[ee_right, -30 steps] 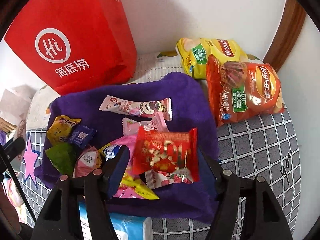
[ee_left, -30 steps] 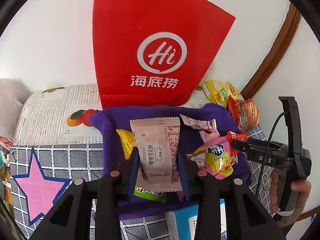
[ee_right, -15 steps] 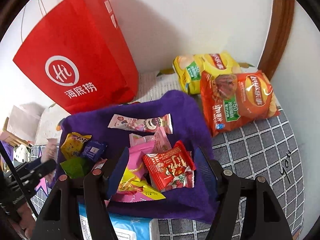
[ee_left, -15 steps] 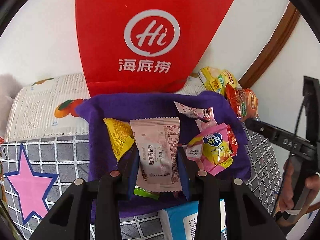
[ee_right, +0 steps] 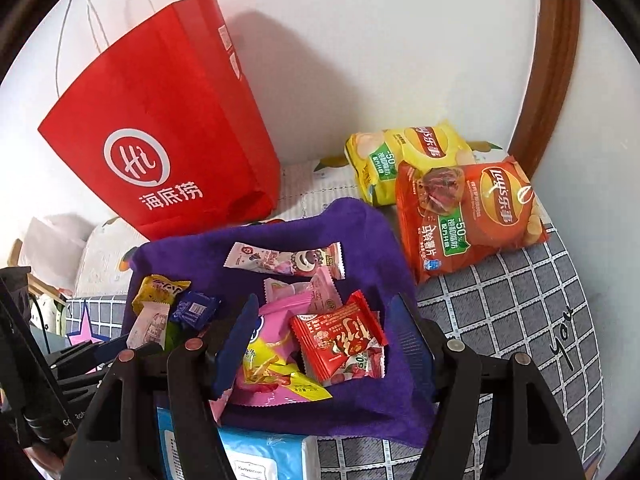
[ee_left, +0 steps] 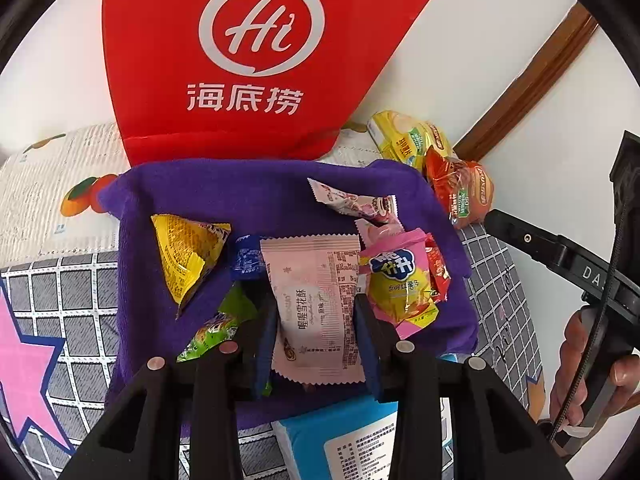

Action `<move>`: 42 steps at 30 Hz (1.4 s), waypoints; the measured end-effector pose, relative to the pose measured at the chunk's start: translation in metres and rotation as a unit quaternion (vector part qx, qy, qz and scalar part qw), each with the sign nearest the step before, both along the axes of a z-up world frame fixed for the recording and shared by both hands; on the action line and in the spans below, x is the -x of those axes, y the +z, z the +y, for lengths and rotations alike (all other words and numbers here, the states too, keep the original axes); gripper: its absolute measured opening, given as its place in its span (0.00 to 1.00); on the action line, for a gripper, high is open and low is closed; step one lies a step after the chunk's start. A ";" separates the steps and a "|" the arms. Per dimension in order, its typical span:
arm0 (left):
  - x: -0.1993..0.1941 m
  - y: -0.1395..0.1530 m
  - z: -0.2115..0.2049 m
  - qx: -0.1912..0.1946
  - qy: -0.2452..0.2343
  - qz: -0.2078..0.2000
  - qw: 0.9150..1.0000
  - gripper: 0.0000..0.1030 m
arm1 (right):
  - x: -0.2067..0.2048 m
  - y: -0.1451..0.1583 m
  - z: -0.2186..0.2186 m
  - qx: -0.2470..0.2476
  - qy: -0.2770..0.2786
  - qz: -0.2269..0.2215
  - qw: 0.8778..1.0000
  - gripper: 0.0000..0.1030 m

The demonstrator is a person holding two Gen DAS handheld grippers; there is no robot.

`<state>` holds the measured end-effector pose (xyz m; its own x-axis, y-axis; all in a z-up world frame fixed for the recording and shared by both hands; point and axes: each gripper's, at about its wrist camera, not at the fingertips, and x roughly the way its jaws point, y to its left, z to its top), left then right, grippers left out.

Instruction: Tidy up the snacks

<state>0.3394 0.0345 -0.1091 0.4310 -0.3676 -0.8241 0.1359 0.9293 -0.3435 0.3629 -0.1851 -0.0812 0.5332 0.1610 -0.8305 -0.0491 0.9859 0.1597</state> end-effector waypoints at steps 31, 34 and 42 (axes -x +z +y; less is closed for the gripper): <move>0.019 0.036 -0.003 -0.061 0.017 -0.055 0.996 0.57 | 0.030 0.029 0.023 0.020 0.012 -0.038 0.999 0.70; 0.029 0.046 -0.007 -0.082 0.023 -0.072 0.994 0.60 | 0.045 0.030 0.027 0.025 0.006 -0.036 0.999 0.73; 0.058 0.074 -0.023 -0.129 0.012 -0.109 0.986 0.60 | 0.108 0.036 0.018 0.083 -0.030 -0.042 0.995 0.73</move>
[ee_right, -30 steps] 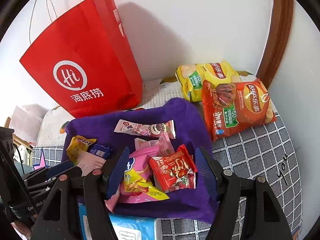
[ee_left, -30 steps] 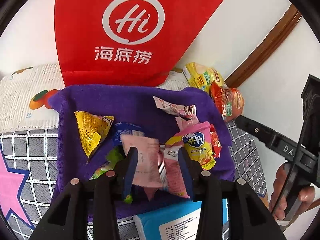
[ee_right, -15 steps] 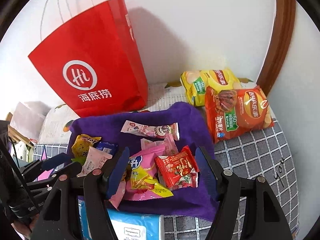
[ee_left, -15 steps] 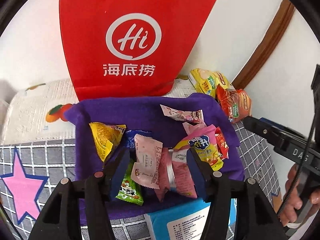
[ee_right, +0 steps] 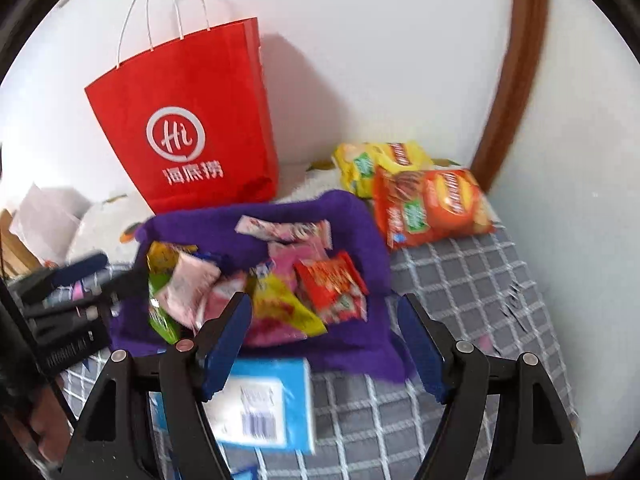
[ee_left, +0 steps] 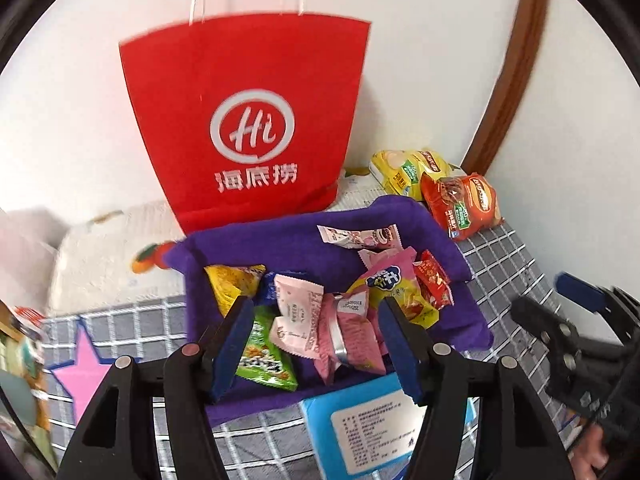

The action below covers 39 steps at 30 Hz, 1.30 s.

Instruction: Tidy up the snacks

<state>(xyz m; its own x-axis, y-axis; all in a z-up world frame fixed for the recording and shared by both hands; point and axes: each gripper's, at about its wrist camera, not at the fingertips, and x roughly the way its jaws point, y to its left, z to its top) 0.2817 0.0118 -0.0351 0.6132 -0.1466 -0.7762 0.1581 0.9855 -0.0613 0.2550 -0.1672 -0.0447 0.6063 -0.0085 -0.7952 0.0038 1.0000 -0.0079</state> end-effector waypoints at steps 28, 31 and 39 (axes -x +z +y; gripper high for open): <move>0.225 0.032 0.023 -0.042 0.039 -0.099 0.993 0.90 | 0.225 0.017 0.020 0.008 -0.007 -0.073 0.997 1.00; 0.238 0.032 0.026 -0.043 0.055 -0.101 0.992 0.92 | 0.236 0.019 0.021 0.016 -0.007 -0.076 0.997 1.00; 0.257 0.031 0.028 -0.033 0.067 -0.098 0.992 0.92 | 0.255 0.028 0.016 0.019 -0.018 -0.088 0.996 1.00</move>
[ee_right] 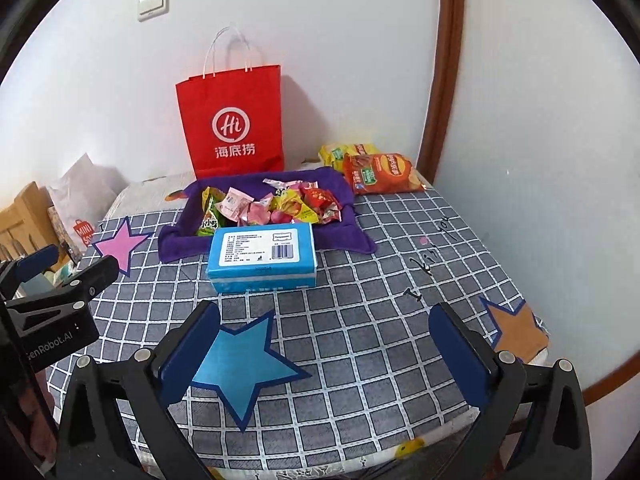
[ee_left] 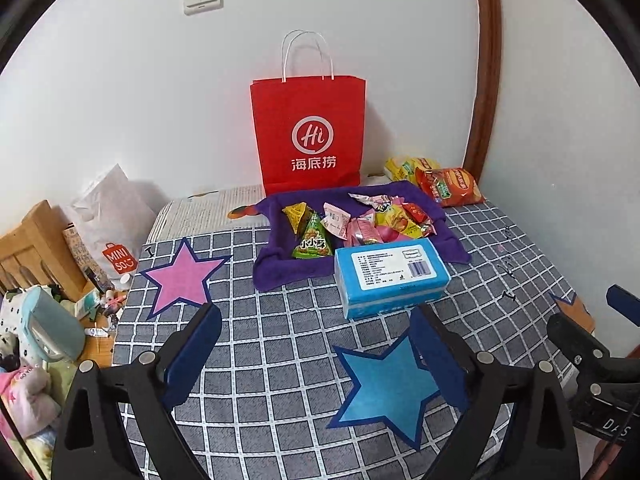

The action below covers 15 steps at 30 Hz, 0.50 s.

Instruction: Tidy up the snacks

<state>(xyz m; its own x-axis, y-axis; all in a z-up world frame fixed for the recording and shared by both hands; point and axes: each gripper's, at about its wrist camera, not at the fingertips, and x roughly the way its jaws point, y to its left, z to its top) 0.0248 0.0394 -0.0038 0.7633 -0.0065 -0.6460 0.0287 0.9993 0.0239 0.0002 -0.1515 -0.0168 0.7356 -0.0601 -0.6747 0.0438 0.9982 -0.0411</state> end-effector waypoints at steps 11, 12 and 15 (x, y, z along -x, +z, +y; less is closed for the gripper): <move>0.010 0.010 -0.008 0.003 -0.008 -0.012 1.000 0.92 | 0.010 0.005 -0.008 0.000 -0.006 -0.013 1.000 1.00; 0.010 0.010 -0.008 0.003 -0.008 -0.011 1.000 0.92 | 0.010 0.005 -0.008 0.001 -0.007 -0.014 1.000 1.00; 0.010 0.011 -0.010 0.004 -0.007 -0.009 1.000 0.92 | 0.010 0.004 -0.009 0.001 -0.009 -0.014 1.000 1.00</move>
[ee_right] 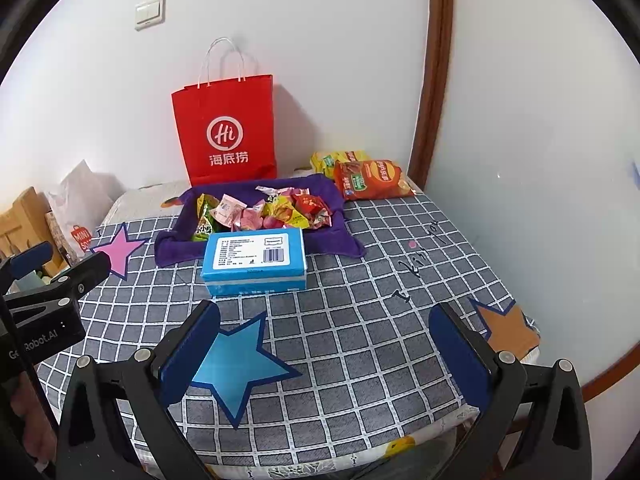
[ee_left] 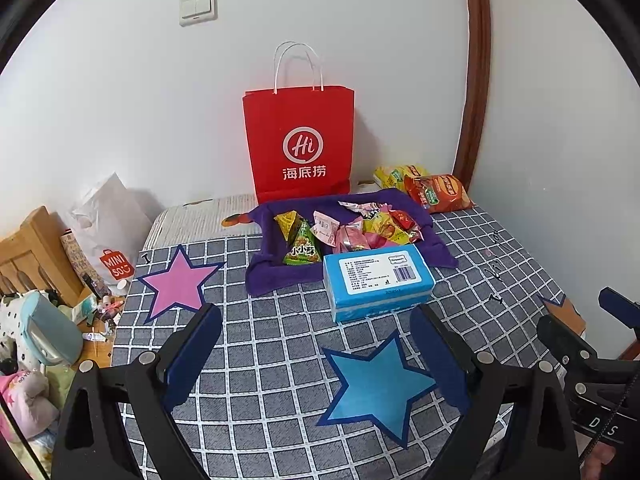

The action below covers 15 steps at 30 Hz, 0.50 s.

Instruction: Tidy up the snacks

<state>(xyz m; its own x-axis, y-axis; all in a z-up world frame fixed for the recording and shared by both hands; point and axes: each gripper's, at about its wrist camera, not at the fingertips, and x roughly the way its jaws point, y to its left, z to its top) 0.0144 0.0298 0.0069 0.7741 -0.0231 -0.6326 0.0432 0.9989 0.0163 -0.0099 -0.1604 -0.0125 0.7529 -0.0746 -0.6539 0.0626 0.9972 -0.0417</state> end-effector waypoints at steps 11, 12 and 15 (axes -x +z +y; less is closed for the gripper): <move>0.000 -0.002 -0.002 -0.002 -0.001 0.004 1.000 0.92 | 0.001 -0.001 -0.002 -0.004 -0.004 0.000 1.000 1.00; 0.000 -0.002 -0.002 -0.002 -0.002 0.004 1.000 0.92 | 0.001 -0.001 -0.003 -0.004 -0.005 0.000 1.000 1.00; 0.000 -0.002 -0.003 -0.001 -0.002 0.004 1.000 0.92 | 0.001 0.000 -0.005 -0.006 -0.007 -0.001 1.000 1.00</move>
<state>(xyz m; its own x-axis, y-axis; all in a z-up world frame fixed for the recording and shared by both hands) 0.0143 0.0270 0.0050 0.7693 -0.0243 -0.6384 0.0473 0.9987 0.0190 -0.0112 -0.1651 -0.0130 0.7532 -0.0773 -0.6532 0.0775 0.9966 -0.0287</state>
